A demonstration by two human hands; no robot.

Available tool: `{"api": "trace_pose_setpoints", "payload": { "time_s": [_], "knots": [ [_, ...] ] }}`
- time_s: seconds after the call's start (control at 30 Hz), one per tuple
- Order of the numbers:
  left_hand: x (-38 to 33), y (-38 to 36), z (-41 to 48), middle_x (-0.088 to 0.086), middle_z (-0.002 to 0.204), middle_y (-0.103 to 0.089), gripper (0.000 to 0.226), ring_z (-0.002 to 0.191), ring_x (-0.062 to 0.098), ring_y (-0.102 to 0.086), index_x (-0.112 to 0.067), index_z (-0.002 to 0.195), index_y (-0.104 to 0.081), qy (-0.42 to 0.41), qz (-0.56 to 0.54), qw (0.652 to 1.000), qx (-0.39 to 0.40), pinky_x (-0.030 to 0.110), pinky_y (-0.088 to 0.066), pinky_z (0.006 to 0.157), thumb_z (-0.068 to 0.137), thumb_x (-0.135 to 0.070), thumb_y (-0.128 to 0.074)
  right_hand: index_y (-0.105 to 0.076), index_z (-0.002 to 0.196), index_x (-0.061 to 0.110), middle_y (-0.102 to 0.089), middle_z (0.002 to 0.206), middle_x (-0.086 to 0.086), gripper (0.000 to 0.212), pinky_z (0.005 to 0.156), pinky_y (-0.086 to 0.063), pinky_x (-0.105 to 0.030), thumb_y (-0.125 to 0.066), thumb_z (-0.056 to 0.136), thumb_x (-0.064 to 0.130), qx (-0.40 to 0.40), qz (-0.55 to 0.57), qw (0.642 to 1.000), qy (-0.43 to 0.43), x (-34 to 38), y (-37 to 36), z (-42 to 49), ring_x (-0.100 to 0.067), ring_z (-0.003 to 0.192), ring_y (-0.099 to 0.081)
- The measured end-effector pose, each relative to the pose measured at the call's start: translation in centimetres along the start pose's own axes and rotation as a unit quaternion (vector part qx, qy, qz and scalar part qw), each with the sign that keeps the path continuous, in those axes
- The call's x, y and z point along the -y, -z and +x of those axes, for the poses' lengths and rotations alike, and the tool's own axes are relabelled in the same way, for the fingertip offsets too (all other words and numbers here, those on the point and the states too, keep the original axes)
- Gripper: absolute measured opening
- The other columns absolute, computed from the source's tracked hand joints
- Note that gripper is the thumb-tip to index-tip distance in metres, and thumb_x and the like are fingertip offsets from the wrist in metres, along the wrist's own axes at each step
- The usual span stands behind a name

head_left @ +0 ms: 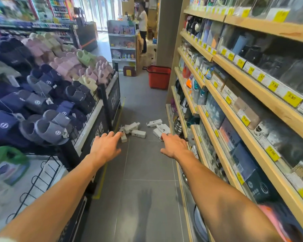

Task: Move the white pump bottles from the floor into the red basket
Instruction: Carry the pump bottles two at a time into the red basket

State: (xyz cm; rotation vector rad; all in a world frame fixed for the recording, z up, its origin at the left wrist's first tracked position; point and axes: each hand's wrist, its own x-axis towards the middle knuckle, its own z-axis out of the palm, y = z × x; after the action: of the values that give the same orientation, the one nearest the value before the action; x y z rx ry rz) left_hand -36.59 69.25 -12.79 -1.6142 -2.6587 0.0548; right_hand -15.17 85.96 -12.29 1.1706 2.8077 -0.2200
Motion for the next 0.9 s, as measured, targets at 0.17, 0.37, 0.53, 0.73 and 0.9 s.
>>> {"api": "trace_pose_setpoints", "payload": {
  "time_s": [0.17,0.37,0.53,0.73,0.9],
  "knots": [
    [-0.1,-0.6,2.8,0.003,0.134,-0.054,0.062,0.124,0.03,-0.054,-0.03,0.148,-0.034,-0.004,0.001,1.0,0.013,0.048,-0.047,0.098,0.093,-0.045,-0.059,-0.046,0.139,0.018,-0.056,0.135,-0.01,0.052,0.098,-0.045,-0.047,-0.067,0.094,0.035,0.007,0.001,1.0,0.001,-0.8,-0.1,3.1,-0.032,0.124,-0.051],
    [1.3,-1.3,7.3,0.003,0.135,-0.053,0.061,0.124,0.03,-0.053,-0.029,0.148,-0.034,-0.011,-0.002,1.0,0.017,0.046,-0.046,0.098,0.094,-0.043,-0.058,-0.044,0.141,0.019,-0.056,0.137,-0.009,0.054,0.1,-0.044,-0.047,-0.066,0.094,0.035,0.023,-0.006,1.0,-0.005,-0.8,-0.2,8.0,-0.033,0.127,-0.05],
    [3.8,-1.5,11.7,0.004,0.129,-0.055,0.058,0.119,0.033,-0.055,-0.028,0.146,-0.037,-0.006,-0.016,1.0,0.01,0.048,-0.047,0.095,0.093,-0.04,-0.056,-0.046,0.139,0.019,-0.056,0.137,-0.009,0.052,0.099,-0.044,-0.046,-0.066,0.094,0.035,0.023,-0.019,1.0,-0.006,0.6,0.4,12.6,-0.033,0.126,-0.051],
    [6.2,-1.2,16.8,0.004,0.131,-0.055,0.06,0.121,0.031,-0.055,-0.03,0.148,-0.034,-0.017,-0.02,1.0,0.006,0.048,-0.048,0.095,0.094,-0.043,-0.058,-0.047,0.138,0.021,-0.055,0.137,-0.008,0.051,0.093,-0.044,-0.042,-0.066,0.094,0.037,0.02,-0.024,0.999,-0.017,1.2,1.3,17.1,-0.032,0.122,-0.051],
    [7.0,-1.5,20.5,0.004,0.133,-0.054,0.059,0.121,0.032,-0.055,-0.03,0.145,-0.037,-0.027,-0.021,0.999,0.008,0.049,-0.046,0.096,0.092,-0.041,-0.06,-0.047,0.136,0.023,-0.057,0.136,-0.005,0.05,0.099,-0.046,-0.046,-0.068,0.092,0.035,0.021,-0.015,0.999,-0.028,0.8,1.4,19.9,-0.03,0.123,-0.051]
  ]
}}
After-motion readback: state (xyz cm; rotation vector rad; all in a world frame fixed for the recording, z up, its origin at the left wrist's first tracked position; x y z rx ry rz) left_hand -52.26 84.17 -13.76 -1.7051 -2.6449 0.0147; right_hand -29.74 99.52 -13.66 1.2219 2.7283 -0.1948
